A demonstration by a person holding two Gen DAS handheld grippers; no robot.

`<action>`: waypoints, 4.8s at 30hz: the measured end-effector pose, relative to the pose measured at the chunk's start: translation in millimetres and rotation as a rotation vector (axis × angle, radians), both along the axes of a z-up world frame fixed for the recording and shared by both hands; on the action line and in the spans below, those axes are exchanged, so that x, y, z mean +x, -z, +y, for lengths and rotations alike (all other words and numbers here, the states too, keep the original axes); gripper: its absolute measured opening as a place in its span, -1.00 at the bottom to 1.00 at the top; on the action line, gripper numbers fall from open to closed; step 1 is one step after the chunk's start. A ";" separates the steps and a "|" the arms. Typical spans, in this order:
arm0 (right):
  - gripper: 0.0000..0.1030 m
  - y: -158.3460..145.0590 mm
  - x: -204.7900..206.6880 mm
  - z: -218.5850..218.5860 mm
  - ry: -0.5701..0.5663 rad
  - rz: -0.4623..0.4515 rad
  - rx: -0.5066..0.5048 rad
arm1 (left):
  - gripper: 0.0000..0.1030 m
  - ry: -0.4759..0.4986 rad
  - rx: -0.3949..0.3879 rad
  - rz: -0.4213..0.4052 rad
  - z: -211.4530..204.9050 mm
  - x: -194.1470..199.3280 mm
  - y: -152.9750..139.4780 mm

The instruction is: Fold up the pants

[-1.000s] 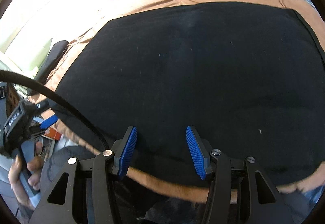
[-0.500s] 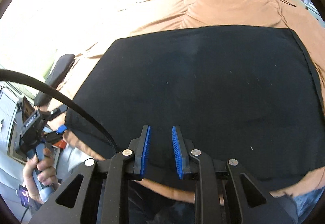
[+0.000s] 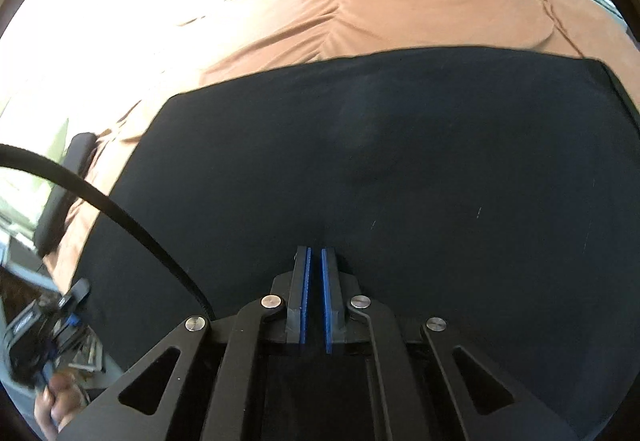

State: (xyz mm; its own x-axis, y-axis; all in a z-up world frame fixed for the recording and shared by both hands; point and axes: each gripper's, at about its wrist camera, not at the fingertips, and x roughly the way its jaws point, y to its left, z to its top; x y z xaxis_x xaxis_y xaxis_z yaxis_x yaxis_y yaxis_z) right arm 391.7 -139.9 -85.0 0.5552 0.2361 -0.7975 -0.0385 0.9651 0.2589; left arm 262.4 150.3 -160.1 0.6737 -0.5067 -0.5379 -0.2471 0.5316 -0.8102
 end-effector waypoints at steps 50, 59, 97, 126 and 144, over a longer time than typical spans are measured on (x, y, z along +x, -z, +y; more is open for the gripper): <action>-0.99 17.8 -39.2 6.9 -0.059 0.039 0.171 | -0.78 0.061 0.039 -0.148 -26.0 -6.5 -73.2; -0.99 18.4 -51.8 -6.4 -0.115 0.054 0.221 | -0.78 0.135 0.091 -0.224 -58.8 3.5 -118.0; 0.46 -49.1 -170.9 -194.6 0.155 -0.230 0.276 | -0.79 0.595 0.269 -0.302 -325.5 60.4 -180.3; 0.48 -49.7 -214.6 -220.9 0.324 -0.175 0.269 | 0.30 0.750 0.336 -0.120 -365.7 65.7 -113.1; -0.11 -34.0 -170.3 -226.2 0.185 -0.182 0.379 | 0.30 0.493 0.368 0.040 -252.5 64.5 -58.4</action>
State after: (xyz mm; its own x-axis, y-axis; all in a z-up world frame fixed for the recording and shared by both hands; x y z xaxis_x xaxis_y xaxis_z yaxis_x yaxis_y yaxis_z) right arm 221.4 -366.0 -50.9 0.7385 0.3760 -0.5597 0.0480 0.7987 0.5998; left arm 326.9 -102.2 -101.7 0.3828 -0.5301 -0.7566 0.0726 0.8337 -0.5474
